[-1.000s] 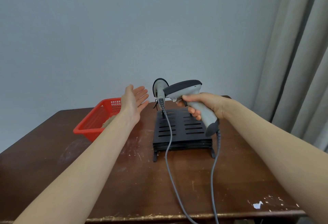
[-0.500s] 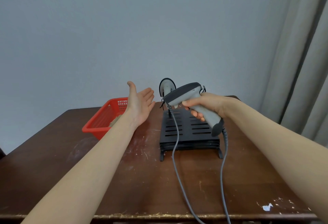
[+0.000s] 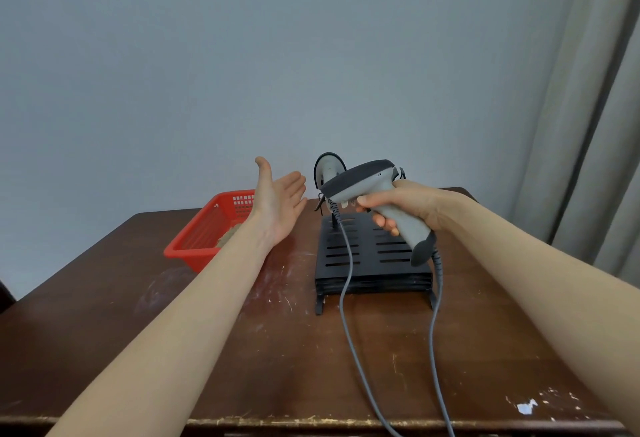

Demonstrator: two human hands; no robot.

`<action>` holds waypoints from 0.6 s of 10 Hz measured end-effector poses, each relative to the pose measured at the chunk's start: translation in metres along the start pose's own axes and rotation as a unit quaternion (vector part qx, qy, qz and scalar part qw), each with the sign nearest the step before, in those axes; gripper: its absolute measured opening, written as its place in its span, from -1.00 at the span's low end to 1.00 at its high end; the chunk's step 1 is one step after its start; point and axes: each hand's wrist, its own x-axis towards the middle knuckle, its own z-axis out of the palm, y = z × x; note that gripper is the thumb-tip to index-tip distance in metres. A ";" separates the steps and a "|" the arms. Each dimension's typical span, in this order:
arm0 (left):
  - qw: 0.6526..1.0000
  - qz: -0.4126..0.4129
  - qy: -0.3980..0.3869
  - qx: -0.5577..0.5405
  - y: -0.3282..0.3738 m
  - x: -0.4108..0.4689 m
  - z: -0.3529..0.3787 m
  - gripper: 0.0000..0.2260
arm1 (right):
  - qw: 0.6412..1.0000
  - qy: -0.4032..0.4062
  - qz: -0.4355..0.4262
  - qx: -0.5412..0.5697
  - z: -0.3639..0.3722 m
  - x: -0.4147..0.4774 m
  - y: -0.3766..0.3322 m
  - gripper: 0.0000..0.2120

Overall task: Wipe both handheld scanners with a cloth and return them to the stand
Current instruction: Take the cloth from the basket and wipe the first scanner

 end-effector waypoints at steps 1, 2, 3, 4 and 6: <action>1.000 0.000 -0.001 0.004 0.000 -0.001 0.000 -0.15 | 1.000 0.000 0.003 0.004 0.001 0.001 -0.001 -0.73; 1.000 0.000 0.000 0.008 0.000 -0.001 0.000 -0.15 | 1.000 0.003 0.002 0.004 0.003 0.002 -0.002 -0.75; 1.000 0.001 0.001 0.012 0.001 -0.001 0.000 -0.16 | 1.000 0.005 0.000 0.003 0.005 0.002 -0.005 -0.79; 1.000 0.000 0.001 0.015 0.001 -0.001 0.000 -0.16 | 1.000 0.003 0.002 0.001 0.006 0.001 -0.007 -0.79; 1.000 0.001 0.003 0.014 0.002 -0.001 -0.003 -0.16 | 1.000 0.001 -0.001 -0.001 0.007 0.000 -0.010 -0.79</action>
